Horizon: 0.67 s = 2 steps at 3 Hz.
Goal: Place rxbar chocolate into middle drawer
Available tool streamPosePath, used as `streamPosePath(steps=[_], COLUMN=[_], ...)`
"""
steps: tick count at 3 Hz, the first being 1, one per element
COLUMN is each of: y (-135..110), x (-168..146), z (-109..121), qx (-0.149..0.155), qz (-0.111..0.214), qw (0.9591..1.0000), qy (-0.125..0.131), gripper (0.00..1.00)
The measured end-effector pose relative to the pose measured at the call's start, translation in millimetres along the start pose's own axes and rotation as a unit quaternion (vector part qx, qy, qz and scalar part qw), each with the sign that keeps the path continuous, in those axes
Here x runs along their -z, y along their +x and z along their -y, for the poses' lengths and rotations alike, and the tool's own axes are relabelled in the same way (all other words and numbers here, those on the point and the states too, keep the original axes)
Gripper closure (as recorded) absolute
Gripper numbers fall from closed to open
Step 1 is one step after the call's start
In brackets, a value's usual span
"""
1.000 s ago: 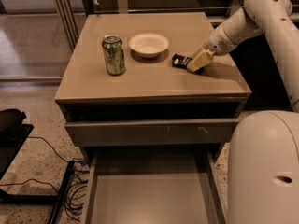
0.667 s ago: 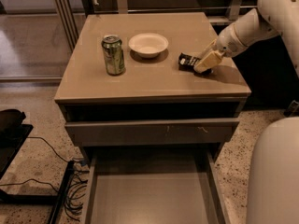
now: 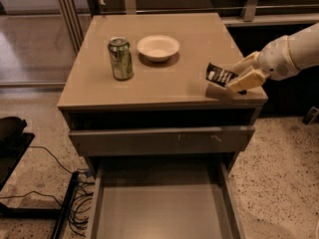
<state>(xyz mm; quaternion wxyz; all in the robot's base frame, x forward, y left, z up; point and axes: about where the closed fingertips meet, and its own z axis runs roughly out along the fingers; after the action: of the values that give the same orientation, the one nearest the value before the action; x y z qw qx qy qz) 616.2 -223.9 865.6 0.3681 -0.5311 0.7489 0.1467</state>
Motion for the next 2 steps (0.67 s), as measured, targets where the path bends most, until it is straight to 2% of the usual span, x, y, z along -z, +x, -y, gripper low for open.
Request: streamPosePath(steps=[2], y=[28], x=[13], z=[-103], qx=[0.002], qz=[0.012], qw=[0.9997], qy=[-0.023], gripper=[1.00])
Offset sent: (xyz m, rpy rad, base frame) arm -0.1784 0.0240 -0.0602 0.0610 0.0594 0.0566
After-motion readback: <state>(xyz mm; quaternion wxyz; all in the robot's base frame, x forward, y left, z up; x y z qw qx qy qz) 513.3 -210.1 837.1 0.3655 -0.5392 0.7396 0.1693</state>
